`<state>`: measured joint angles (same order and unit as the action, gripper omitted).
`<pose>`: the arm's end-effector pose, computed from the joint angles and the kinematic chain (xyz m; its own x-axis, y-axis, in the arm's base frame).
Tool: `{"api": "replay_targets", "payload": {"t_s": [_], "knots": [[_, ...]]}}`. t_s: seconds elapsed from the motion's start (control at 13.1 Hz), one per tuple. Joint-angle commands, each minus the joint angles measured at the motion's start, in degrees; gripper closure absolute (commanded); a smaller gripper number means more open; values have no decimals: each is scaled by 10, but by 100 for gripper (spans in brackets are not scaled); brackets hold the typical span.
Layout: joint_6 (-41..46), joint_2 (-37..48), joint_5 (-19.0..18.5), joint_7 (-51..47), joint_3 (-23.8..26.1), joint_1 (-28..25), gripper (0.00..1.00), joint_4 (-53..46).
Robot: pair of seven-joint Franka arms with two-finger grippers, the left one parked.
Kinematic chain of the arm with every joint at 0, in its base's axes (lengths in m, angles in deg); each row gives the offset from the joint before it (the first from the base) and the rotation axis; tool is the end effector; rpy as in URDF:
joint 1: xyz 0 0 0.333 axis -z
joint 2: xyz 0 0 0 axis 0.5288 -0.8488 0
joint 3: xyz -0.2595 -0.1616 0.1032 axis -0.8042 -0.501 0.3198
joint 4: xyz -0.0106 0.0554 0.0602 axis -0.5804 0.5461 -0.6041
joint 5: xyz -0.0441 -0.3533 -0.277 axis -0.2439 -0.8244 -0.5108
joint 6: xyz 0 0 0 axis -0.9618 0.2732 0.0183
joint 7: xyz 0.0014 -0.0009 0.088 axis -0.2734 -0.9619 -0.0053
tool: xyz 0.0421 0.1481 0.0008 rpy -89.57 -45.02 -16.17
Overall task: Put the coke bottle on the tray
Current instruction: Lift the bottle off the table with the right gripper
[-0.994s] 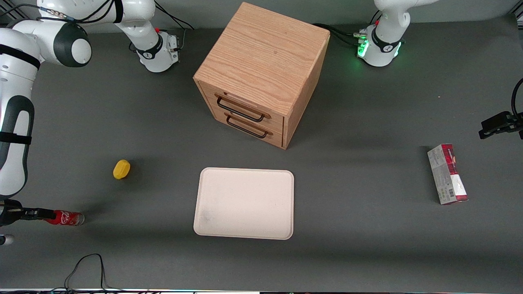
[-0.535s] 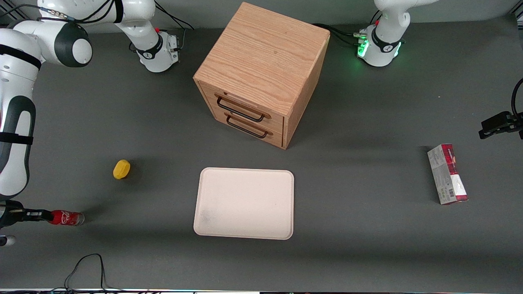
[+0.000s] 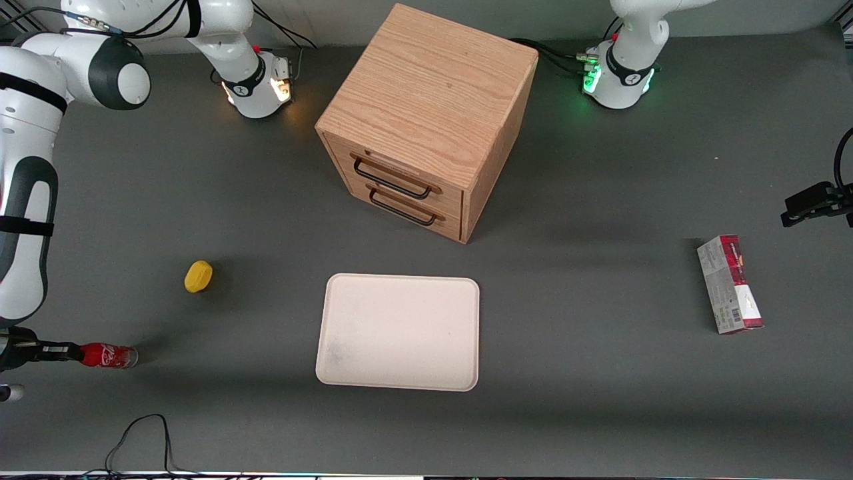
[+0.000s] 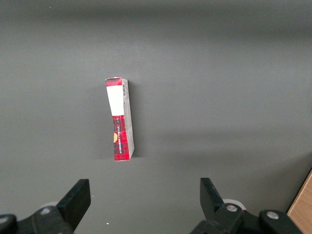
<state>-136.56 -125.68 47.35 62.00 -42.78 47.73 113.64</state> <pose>0.8129 -0.2581 0.2727 0.9997 0.0013 0.0228 0.0007 -0.9996 0.0284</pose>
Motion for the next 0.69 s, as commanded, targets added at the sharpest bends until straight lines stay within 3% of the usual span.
{"api": "replay_targets", "payload": {"t_s": [0.0,0.38,0.61], "knots": [[41,4,-7,7,-5,-1,100,-15],[153,88,-21,-1,-3,-9,100,-9],[208,188,-22,-26,-3,-11,100,61]]}}
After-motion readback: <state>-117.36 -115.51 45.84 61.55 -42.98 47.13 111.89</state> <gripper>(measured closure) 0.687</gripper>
